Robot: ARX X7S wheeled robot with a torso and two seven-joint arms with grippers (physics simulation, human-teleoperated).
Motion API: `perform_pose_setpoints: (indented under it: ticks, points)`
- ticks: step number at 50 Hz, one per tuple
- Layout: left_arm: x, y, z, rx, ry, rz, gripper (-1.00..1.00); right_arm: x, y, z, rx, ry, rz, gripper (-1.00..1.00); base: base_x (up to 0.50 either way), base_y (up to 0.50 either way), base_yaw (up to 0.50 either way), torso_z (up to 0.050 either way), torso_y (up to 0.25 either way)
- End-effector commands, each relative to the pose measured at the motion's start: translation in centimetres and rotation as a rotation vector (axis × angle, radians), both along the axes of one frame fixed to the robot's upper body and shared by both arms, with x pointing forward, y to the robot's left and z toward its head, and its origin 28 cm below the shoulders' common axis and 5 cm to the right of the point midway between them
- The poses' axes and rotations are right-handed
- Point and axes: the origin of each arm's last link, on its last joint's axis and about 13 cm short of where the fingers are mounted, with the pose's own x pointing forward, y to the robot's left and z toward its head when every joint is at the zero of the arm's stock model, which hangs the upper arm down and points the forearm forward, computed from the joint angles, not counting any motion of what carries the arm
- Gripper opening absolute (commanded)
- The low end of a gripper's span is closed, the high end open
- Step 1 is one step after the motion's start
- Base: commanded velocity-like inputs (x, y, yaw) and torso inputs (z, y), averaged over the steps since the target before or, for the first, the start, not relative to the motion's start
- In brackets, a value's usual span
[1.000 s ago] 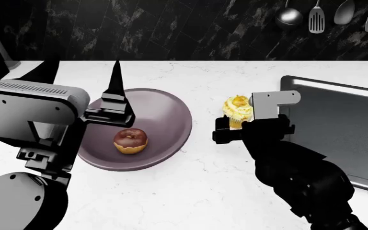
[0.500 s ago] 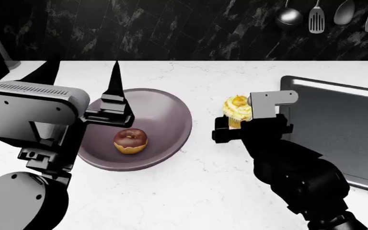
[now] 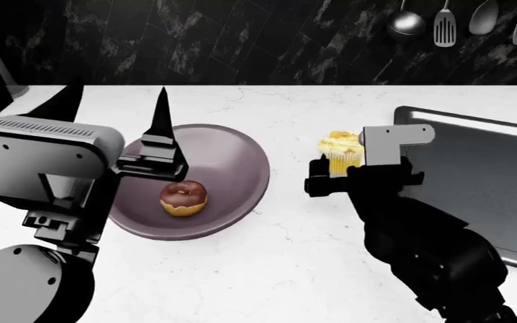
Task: Pick up the bowl with donut and place it on the tray. Pick up the cupcake and place it on the tray.
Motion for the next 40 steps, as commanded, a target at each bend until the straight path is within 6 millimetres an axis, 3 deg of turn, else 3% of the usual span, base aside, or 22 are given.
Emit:
perform_pose_setpoints:
  ticks: [1,20,40]
  points:
    - [-0.5,0.0,0.3,0.004,-0.007,-0.005,1.00,-1.0,-0.5,1.2,-0.018,-0.065,-0.011,-1.00,0.00,0.00,0.00,0.000,0.000]
    - [-1.3,-0.1,0.7,0.012,-0.021,-0.013,1.00,-2.6,-0.4,2.7,-0.021,-0.144,0.003,-1.00,0.00,0.00,0.00,0.000,0.001]
    - [-3.4,-0.3,1.7,0.058,-0.003,-0.047,1.00,-6.8,-0.8,4.7,-0.028,-0.299,-0.016,-1.00,0.00,0.00,0.00,0.000,0.000]
